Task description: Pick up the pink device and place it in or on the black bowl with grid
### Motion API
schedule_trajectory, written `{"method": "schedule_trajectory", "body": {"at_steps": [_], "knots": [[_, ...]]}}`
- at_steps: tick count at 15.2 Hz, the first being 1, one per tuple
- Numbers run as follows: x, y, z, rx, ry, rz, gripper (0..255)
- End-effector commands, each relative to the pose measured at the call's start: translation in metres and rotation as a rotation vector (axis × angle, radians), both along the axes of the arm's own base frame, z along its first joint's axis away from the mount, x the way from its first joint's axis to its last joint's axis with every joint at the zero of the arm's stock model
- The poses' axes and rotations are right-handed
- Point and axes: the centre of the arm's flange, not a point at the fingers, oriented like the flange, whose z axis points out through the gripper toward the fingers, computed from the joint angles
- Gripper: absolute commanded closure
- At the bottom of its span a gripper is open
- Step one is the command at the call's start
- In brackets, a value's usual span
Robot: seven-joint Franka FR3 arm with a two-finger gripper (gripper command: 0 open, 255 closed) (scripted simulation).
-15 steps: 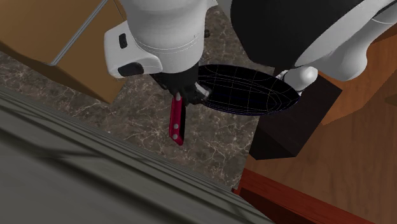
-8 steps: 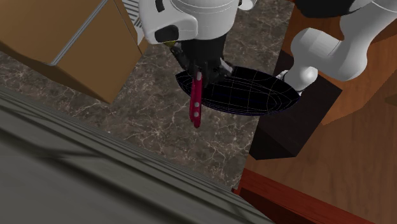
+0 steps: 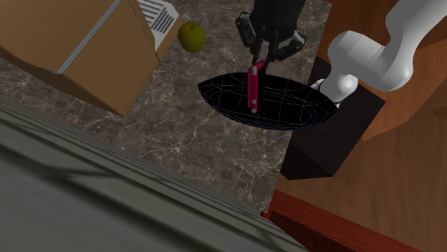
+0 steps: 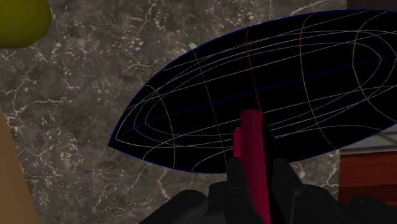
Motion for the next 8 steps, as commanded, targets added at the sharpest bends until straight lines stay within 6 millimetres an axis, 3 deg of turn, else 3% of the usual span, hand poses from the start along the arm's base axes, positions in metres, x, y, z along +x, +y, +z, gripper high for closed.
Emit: {"method": "schedule_trajectory", "body": {"at_steps": [1,3,8], "knots": [[-0.028,0.003,0.004,-0.001,0.0,0.0,255],[-0.057,0.006,0.007,-0.001,0.0,0.0,255],[-0.057,0.006,-0.02,-0.001,0.0,0.0,255]]}}
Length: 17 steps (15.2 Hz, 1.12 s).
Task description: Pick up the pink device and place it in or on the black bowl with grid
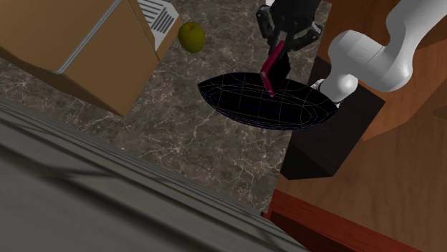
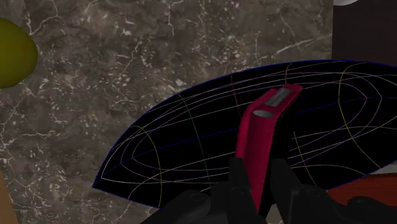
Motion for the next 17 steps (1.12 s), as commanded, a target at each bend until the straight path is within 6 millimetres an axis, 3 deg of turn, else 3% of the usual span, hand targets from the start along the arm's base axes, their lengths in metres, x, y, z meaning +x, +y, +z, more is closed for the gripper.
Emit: {"method": "schedule_trajectory", "body": {"at_steps": [1,11,17], "knots": [[-0.001,-0.001,-0.01,0.0,0.0,0.0,255],[-0.001,-0.001,-0.063,0.0,0.0,0.0,255],[-0.001,-0.001,-0.066,0.0,0.0,0.0,255]]}}
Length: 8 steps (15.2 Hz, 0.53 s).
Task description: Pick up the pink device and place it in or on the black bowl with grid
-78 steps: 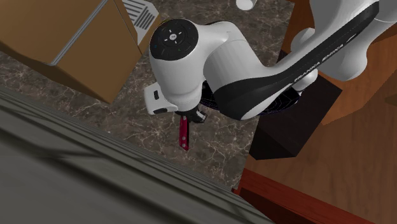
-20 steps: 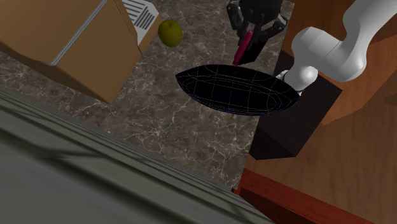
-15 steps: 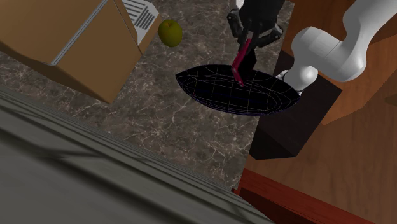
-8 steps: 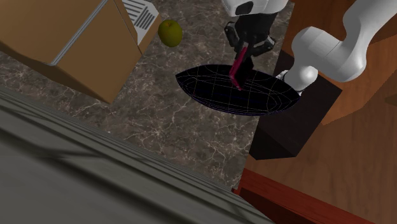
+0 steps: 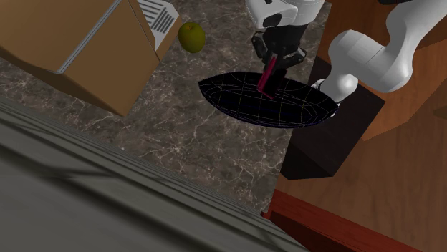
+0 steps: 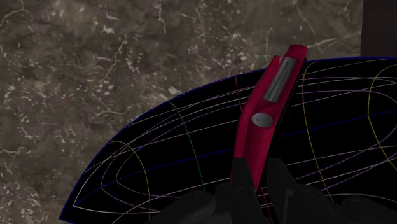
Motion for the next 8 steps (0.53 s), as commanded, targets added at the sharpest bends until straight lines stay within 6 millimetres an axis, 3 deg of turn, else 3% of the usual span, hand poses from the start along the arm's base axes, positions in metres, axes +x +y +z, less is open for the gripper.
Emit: {"method": "schedule_trajectory", "body": {"at_steps": [1,2,3,8], "knots": [[-0.0001,0.0,-0.0001,0.0,0.0,0.0,255],[0.0,0.0,-0.0001,0.0,0.0,0.0,255],[0.0,0.0,-0.0001,0.0,0.0,0.0,0],[0.0,0.0,-0.0001,0.0,0.0,0.0,0]]}}
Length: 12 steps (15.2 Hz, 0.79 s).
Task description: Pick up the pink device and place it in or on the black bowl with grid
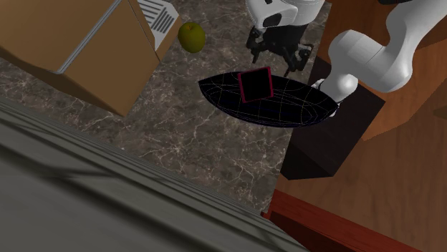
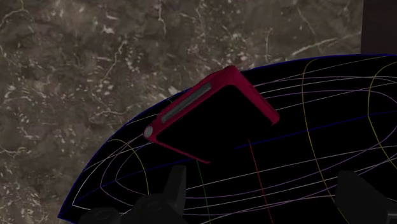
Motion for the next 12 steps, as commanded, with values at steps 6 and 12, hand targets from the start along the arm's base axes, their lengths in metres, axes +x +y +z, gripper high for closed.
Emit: {"method": "schedule_trajectory", "body": {"at_steps": [6,12], "knots": [[-0.002,-0.001,0.05,0.0,0.0,0.0,0],[-0.002,-0.001,0.05,0.0,0.0,0.0,0]]}}
